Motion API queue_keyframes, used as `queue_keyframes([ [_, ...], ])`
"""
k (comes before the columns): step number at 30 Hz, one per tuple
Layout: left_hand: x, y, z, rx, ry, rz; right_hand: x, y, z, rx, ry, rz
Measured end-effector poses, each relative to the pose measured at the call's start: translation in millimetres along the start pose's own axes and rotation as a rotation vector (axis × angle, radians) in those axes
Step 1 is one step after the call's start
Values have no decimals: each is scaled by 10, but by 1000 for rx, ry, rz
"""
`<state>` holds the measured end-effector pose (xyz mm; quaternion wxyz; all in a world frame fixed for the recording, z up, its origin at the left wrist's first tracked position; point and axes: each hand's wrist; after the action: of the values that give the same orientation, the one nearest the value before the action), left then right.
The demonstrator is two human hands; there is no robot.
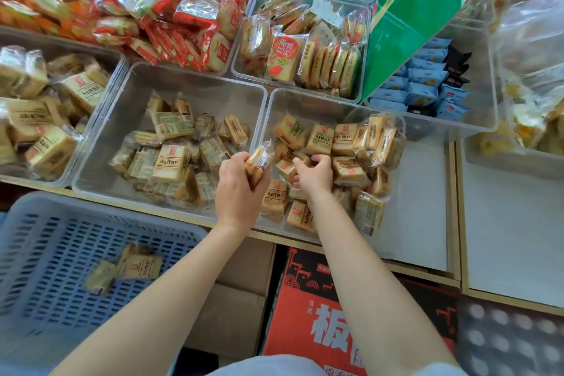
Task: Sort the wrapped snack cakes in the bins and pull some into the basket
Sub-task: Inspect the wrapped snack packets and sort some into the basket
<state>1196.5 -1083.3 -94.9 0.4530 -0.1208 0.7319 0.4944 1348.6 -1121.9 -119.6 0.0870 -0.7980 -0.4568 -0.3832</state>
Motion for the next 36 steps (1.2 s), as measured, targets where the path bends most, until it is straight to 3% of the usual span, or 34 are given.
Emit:
queue_keyframes([
  [4, -35, -8, 40, -21, 72, -49, 35, -61, -13, -79, 1, -97],
  [9, -73, -5, 42, -9, 115, -65, 24, -20, -35, -5, -23, -161],
  [20, -69, 83, 46, 39, 136, -90, -77, 12, -359, 87, 181, -14],
  [29, -34, 715, -404, 265, 223, -325, 85, 26, -1196, 262, 311, 204],
  [36, -48, 1209, -792, 406, 266, -594, 19, -300, -1827, 300, 327, 72],
])
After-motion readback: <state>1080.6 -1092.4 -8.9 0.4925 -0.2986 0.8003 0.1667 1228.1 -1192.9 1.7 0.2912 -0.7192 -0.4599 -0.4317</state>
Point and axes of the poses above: each hand's wrist, its own z-axis towards the middle knuckle, its own y-axis out of the back of the hand, x = y × z, and after that the axes turned 13 degrees about x, right-handed
